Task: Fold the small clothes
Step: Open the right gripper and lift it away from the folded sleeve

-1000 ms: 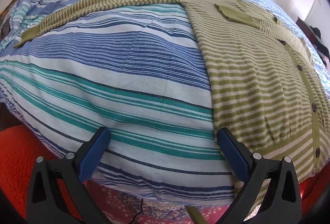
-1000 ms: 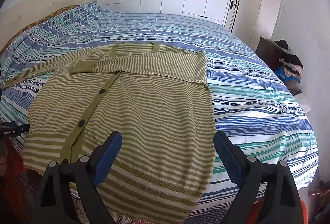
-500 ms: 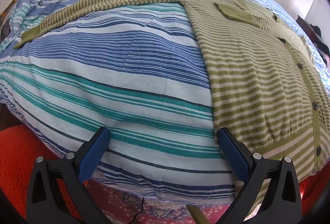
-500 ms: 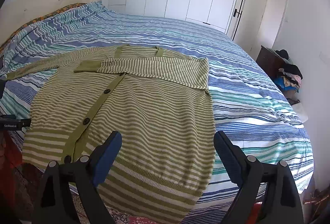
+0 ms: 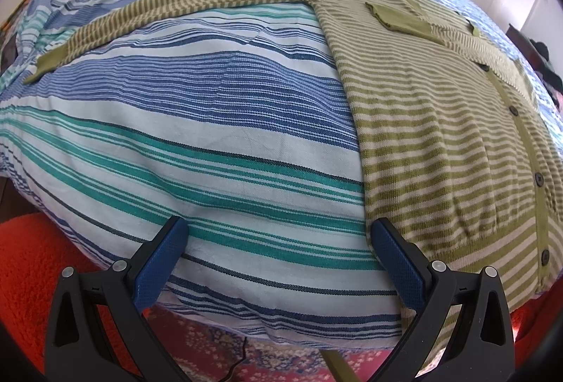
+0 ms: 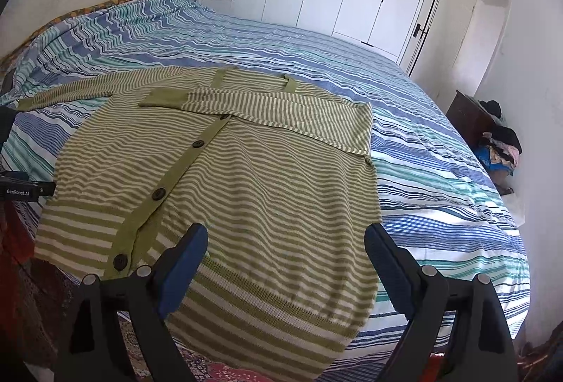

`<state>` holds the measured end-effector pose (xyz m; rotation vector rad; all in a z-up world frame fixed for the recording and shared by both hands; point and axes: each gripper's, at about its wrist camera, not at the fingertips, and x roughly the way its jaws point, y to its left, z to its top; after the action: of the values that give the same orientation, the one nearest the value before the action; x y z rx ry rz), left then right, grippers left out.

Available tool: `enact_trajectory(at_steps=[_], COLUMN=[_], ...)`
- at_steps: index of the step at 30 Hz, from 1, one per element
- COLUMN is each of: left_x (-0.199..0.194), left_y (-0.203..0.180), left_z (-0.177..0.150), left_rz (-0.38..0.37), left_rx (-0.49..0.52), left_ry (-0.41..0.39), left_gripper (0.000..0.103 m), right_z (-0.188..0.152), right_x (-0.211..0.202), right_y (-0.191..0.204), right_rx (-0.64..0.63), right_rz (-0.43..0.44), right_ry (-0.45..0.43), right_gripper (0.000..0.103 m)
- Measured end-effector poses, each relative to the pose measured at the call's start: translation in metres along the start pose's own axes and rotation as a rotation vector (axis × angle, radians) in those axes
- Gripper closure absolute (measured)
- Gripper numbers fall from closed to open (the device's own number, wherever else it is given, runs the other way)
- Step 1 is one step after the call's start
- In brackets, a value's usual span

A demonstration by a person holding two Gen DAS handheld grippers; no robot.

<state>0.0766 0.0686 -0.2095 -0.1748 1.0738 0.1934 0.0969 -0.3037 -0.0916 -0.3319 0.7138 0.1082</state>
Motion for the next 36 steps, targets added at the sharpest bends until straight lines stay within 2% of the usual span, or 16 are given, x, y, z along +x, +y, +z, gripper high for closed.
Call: enact_trajectory(at_steps=[24,28,31,34,36], left_x=[0.000,-0.001,-0.011,-0.028,-0.035], left_y=[-0.001,0.002,0.019,0.060,0.100], left_z=[-0.001,0.002,0.012,0.027,0.041], left_rz=[0.001,-0.020,-0.108,-0.217,-0.259], left_rx=[0.000,-0.006,-0.080,-0.249,-0.370], left_ry=[0.000,0.014,0.018,-0.043,-0.092], left_gripper=[0.000,0.000,0.001,0.001,0.001], right_z=[-0.002,-0.002,-0.002,-0.003,-0.003], right_x=[0.008,0.008,0.007,0.005,0.006], right_y=[0.006,0.006,0.006,0.005,0.003], right_rx=[-0.012,-0.012,-0.013,-0.011,-0.006], right_rz=[0.011,0.010,0.009,0.007,0.005], right_ry=[0.019,0.019,0.016,0.014,0.015], right_gripper=[0.013,0.013,0.013,0.013,0.013])
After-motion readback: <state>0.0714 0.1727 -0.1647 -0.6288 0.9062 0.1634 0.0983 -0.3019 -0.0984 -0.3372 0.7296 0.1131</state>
